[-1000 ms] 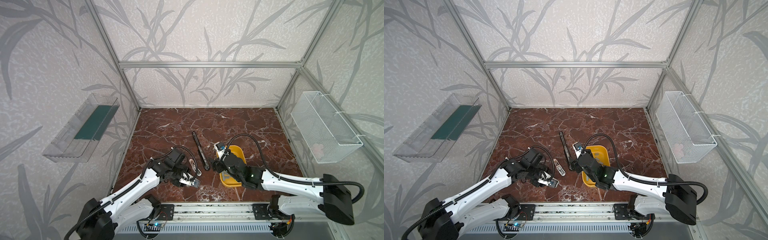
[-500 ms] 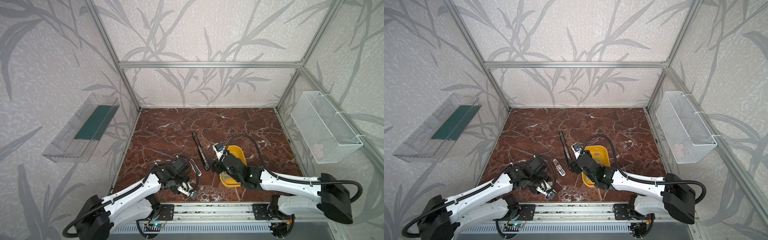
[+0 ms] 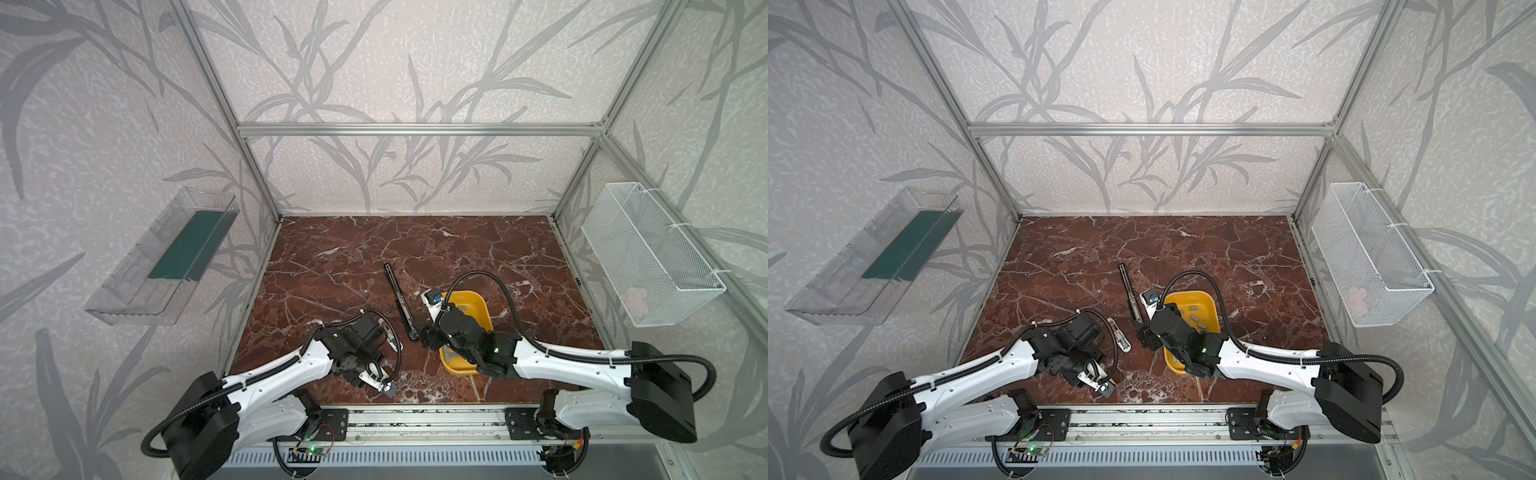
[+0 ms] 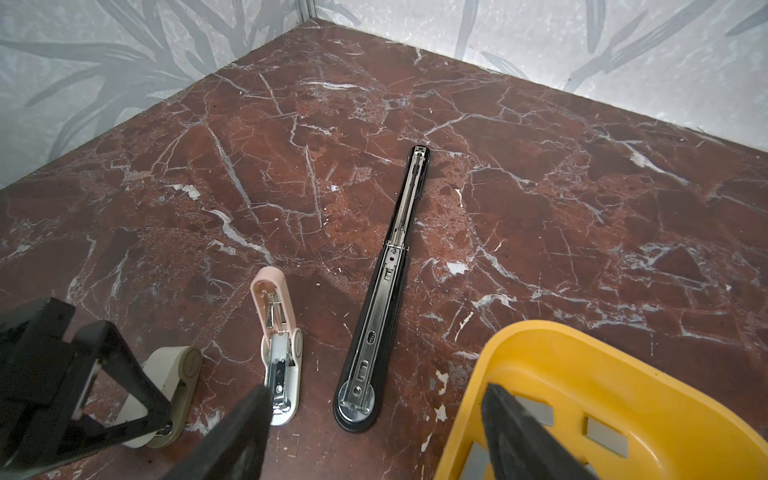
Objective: Load the staples into the stapler
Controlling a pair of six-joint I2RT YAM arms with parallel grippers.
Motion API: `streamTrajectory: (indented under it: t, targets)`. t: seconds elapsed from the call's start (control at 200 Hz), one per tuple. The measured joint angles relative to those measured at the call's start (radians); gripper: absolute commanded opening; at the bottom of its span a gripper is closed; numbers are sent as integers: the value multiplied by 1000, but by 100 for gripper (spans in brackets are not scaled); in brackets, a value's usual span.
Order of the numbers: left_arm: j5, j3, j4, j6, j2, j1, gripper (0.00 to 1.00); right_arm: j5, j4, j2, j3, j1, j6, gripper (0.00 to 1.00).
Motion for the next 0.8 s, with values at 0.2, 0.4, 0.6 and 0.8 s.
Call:
streamTrajectory:
  t: [0.2, 0.4, 0.6, 0.8]
  targets:
    - [-2, 25, -2, 6, 45, 0, 44, 1, 0, 1, 2, 0, 0, 80]
    - [7, 35, 4, -1, 76, -2, 48, 0, 1, 6, 2, 0, 3, 80]
    - [5, 36, 5, -1, 100, -5, 48, -5, -1, 21, 4, 0, 4, 80]
    - [8, 45, 11, -1, 104, -6, 43, -5, -1, 21, 4, 0, 4, 80]
